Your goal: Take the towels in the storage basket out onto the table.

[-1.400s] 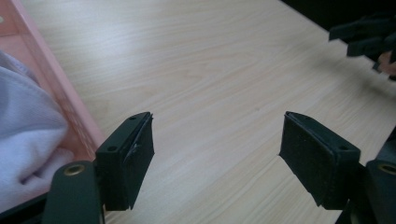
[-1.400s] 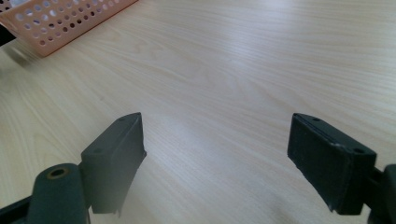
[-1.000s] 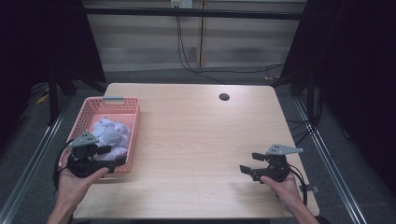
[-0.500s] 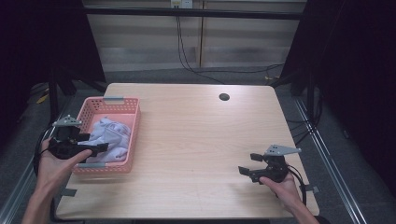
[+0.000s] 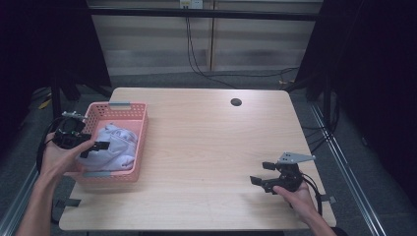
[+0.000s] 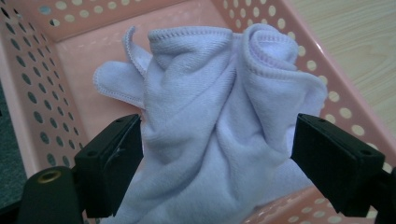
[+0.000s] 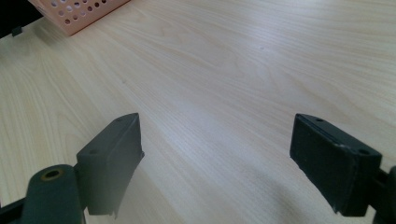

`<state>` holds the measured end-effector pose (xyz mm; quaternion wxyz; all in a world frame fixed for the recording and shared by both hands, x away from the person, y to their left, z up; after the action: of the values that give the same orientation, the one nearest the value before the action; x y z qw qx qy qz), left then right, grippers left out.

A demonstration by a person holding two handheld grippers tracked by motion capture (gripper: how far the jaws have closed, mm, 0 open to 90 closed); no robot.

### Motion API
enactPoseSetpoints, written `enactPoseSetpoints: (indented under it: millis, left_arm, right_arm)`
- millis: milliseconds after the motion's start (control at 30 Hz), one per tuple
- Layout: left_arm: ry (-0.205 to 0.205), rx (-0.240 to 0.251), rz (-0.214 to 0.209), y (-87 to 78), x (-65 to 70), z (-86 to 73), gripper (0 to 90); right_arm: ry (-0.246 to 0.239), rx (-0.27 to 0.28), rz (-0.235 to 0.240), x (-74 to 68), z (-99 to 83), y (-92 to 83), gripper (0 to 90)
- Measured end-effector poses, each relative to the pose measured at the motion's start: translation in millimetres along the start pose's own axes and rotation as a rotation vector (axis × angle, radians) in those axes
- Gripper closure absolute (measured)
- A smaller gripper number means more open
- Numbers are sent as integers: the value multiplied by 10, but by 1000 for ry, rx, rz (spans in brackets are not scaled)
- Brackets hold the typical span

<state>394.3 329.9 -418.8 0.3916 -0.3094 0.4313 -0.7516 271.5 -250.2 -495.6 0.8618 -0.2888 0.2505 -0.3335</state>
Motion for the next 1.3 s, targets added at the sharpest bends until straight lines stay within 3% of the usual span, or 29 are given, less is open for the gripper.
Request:
enactPoseSetpoints:
  millis: [67,133,233,267,367,500,533,633,667,733,800,867,1000,1100,1133,1267,1300]
  left_arm:
    - [0,7,-7,33,-10,15,161]
    - [19,-21,-16,79,-35,20,167]
    - [8,-35,2,170,-72,17,159]
    - [16,-67,-27,226,-78,-1,159]
    - [31,-109,-34,276,-66,-21,153]
    - [29,-129,-60,362,9,-44,149]
    - [46,-162,-64,405,65,-47,142]
    - [42,-194,-68,461,131,-34,92]
    - [70,-245,-72,511,189,-13,0]
    - [77,-285,-49,581,242,2,0]
    - [57,-300,-33,639,259,23,0]
    - [63,-314,-34,654,254,26,0]
    - [19,-320,-77,657,190,14,0]
    - [21,-329,-52,704,182,-7,0]
    - [27,-334,-30,716,168,-4,30]
    - [33,-350,-26,714,175,6,99]
    - [33,-352,-20,716,166,12,152]
  right_arm:
    - [0,0,-1,-3,0,1,169]
    - [1,2,1,-11,1,0,171]
    - [-10,5,9,-26,3,1,206]
    - [-19,6,13,-36,8,2,205]
    - [-22,0,14,-36,7,10,206]
    - [-21,-1,14,-34,8,14,206]
    - [-20,-4,15,-35,8,18,206]
    - [-23,-5,16,-34,10,26,207]
    - [-22,-9,18,-39,9,30,206]
    - [-25,-9,14,-41,10,31,206]
    - [-25,-10,15,-41,11,31,206]
    - [-25,-12,13,-38,9,31,207]
    - [-26,-17,14,-39,9,35,208]
    - [-30,-20,13,-45,7,36,208]
    - [-31,-24,14,-46,6,39,208]
    - [-36,-31,24,-54,1,41,216]
    - [-41,-33,27,-61,2,42,216]
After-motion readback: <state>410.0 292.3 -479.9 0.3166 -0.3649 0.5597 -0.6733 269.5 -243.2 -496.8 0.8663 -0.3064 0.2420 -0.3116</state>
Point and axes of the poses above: each handheld gripper's, and its own axes: y roughly forward along the jaws, z roughly out of its top, x roughly to its right, the point moved 3 cm from there along y, roughly forward along the jaws, and after that the axes turned 9 degrees about -x, right-handed, at the moved point
